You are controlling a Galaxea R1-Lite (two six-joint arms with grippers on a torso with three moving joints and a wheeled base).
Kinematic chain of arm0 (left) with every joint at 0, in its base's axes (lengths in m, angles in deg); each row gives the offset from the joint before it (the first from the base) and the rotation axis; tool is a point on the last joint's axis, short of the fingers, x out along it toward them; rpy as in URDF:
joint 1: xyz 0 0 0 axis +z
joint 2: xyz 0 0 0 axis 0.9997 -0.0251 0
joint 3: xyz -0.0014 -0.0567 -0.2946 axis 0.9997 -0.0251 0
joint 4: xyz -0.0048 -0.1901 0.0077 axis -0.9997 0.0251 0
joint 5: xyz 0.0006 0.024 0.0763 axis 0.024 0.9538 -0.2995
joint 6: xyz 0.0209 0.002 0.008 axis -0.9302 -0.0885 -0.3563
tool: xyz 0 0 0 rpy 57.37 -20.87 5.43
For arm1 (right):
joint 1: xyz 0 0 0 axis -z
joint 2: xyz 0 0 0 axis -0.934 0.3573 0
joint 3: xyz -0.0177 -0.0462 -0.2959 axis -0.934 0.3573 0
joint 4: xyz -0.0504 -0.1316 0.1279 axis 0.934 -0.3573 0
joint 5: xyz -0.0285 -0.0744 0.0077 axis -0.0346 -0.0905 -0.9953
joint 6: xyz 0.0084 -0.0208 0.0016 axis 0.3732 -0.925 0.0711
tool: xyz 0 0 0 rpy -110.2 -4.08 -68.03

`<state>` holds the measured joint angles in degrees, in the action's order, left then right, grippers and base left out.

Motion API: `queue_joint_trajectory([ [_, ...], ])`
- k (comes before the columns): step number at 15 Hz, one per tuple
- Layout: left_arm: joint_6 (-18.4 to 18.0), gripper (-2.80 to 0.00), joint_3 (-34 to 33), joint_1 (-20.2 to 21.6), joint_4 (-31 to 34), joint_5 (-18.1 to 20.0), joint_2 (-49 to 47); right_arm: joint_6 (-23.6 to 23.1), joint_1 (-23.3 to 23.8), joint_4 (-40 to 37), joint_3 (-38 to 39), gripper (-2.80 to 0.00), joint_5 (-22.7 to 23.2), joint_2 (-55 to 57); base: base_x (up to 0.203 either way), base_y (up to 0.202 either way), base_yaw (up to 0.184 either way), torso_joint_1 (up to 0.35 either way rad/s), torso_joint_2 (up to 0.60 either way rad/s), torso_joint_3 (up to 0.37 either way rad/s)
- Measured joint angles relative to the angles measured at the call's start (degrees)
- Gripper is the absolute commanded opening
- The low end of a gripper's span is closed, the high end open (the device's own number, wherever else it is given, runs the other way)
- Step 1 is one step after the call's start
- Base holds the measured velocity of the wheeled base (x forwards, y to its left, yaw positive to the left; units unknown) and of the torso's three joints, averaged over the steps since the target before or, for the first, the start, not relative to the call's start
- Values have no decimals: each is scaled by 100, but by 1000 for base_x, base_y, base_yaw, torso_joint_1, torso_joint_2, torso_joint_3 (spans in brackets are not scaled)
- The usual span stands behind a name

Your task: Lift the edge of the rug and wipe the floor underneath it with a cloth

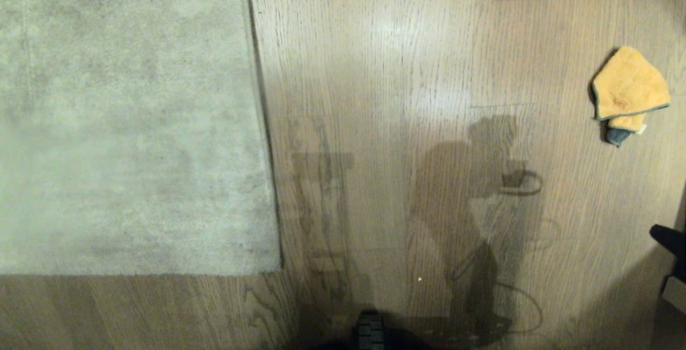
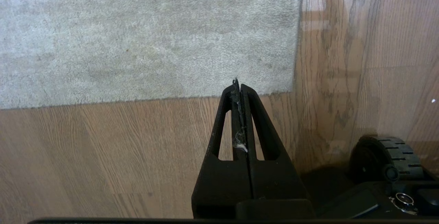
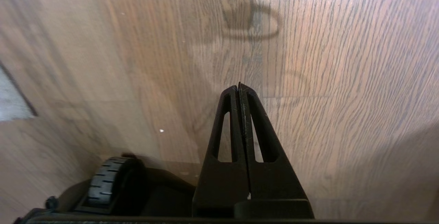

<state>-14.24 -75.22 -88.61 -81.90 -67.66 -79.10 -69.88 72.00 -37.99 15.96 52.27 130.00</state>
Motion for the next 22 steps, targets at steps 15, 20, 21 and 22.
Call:
queue_joint_trajectory([
  [15, 0, -280, 0, -2, -2, 0, 0, -147, 1398, 178, -2172, 0, -173, 2247, 0, 0, 0, 0, 0, 0],
  [20, 0, -280, 0, 2, 1, 3, 0, 374, 1469, 904, -2871, 0, -667, 3274, 0, 0, 0, 0, 0, 0],
  [21, 3, -280, 0, -2, 2, 2, 0, 385, 1481, 1064, -2955, 0, -784, 3468, 0, 0, 0, 0, 0, 0],
  [22, 2, -280, 0, -2, 2, 5, 0, 387, 1499, 1206, -3050, 0, -909, 3655, 0, 0, 0, 0, 0, 0],
])
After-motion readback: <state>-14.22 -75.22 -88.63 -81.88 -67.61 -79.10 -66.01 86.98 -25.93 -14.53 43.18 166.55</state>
